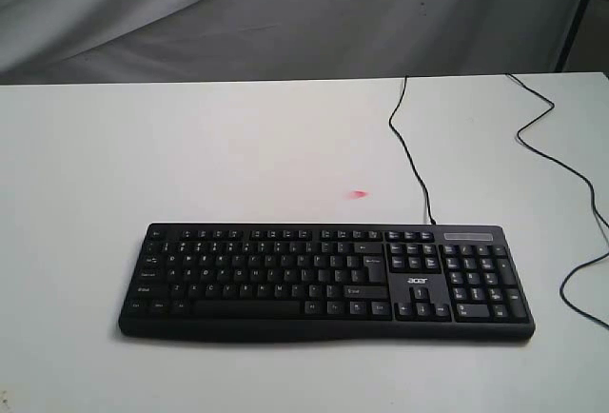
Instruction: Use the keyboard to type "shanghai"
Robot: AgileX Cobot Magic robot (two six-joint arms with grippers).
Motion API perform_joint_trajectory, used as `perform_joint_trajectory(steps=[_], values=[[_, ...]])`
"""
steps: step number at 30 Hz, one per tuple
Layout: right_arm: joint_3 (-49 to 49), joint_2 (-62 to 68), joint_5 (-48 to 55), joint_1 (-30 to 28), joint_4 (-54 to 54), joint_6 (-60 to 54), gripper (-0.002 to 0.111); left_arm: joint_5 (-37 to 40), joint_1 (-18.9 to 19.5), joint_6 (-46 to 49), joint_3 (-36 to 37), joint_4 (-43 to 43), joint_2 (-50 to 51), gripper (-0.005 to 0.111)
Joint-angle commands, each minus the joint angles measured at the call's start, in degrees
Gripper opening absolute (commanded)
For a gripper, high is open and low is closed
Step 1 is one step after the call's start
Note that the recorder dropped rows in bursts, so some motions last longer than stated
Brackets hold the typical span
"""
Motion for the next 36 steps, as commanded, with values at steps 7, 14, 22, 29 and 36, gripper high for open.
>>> perform_joint_trajectory(steps=[7, 14, 22, 29, 36], values=[[0.17, -0.24, 4.34, -0.42, -0.05, -0.1, 0.0, -0.3, -0.22, -0.16, 0.29, -0.03, 0.18, 0.001], [0.17, -0.24, 4.34, -0.42, -0.05, -0.1, 0.0, -0.3, -0.22, -0.16, 0.29, -0.03, 0.18, 0.001], [0.17, -0.24, 4.34, -0.42, -0.05, -0.1, 0.0, -0.3, -0.22, -0.16, 0.29, -0.03, 0.18, 0.001], [0.17, -0.24, 4.34, -0.42, -0.05, -0.1, 0.0, -0.3, -0.22, -0.16, 0.29, -0.03, 0.18, 0.001], [0.17, -0.24, 4.34, -0.42, 0.39, -0.1, 0.0, -0.3, -0.22, -0.16, 0.29, -0.03, 0.18, 0.001]])
